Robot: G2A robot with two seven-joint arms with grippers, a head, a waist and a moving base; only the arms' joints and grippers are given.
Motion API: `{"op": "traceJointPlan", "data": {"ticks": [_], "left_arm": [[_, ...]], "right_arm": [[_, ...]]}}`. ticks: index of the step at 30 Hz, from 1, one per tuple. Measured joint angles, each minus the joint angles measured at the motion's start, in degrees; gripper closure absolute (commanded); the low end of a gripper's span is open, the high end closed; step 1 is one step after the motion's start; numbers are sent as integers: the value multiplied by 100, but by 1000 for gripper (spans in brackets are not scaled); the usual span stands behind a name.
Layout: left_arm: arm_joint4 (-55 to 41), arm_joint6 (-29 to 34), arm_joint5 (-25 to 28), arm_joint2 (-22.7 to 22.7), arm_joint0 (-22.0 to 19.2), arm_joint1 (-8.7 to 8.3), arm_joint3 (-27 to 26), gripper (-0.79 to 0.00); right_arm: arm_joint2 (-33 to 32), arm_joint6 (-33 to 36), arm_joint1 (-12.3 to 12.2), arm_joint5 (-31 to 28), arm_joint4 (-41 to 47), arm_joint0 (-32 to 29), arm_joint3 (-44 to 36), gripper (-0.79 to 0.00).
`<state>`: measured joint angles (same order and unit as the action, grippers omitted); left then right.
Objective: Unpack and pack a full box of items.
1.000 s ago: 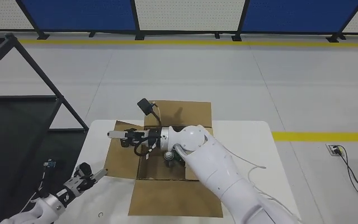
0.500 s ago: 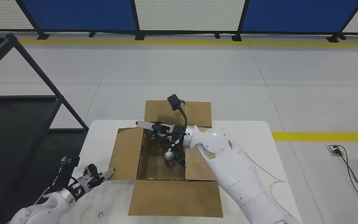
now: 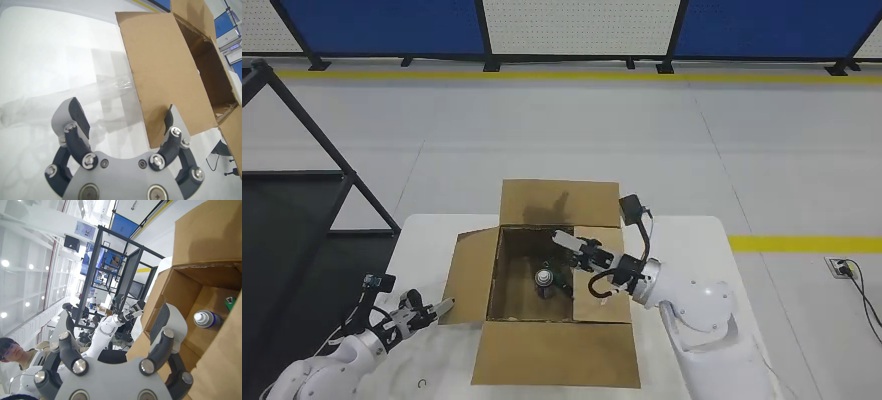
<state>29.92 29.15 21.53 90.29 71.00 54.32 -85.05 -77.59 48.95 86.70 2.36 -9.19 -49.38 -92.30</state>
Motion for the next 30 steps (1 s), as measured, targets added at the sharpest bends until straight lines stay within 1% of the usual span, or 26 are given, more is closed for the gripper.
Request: {"op": "traceJointPlan", "data": {"ticks": [3, 5, 12, 17, 25, 30], "left_arm": [[6, -8, 11, 13, 4, -2, -37, -785], [10, -30, 18, 29, 17, -4, -71, -785], [12, -116, 19, 110, 63, -10, -136, -785], [-18, -118, 38, 169, 113, -17, -195, -785], [-50, -159, 43, 222, 143, -20, -248, -785], [-75, -162, 38, 241, 170, -21, -268, -785]], "right_arm": [[-137, -126, -54, 453, -246, -161, -189, -785], [-251, -120, -87, 674, -239, -221, -205, -785], [-478, -322, -160, 697, -56, -321, 92, -785], [-614, -639, -197, 540, 112, -449, 147, -785], [-724, -1036, -270, 801, -15, -611, 109, -785], [-828, -1586, -296, 921, -57, -736, 86, -785]]}}
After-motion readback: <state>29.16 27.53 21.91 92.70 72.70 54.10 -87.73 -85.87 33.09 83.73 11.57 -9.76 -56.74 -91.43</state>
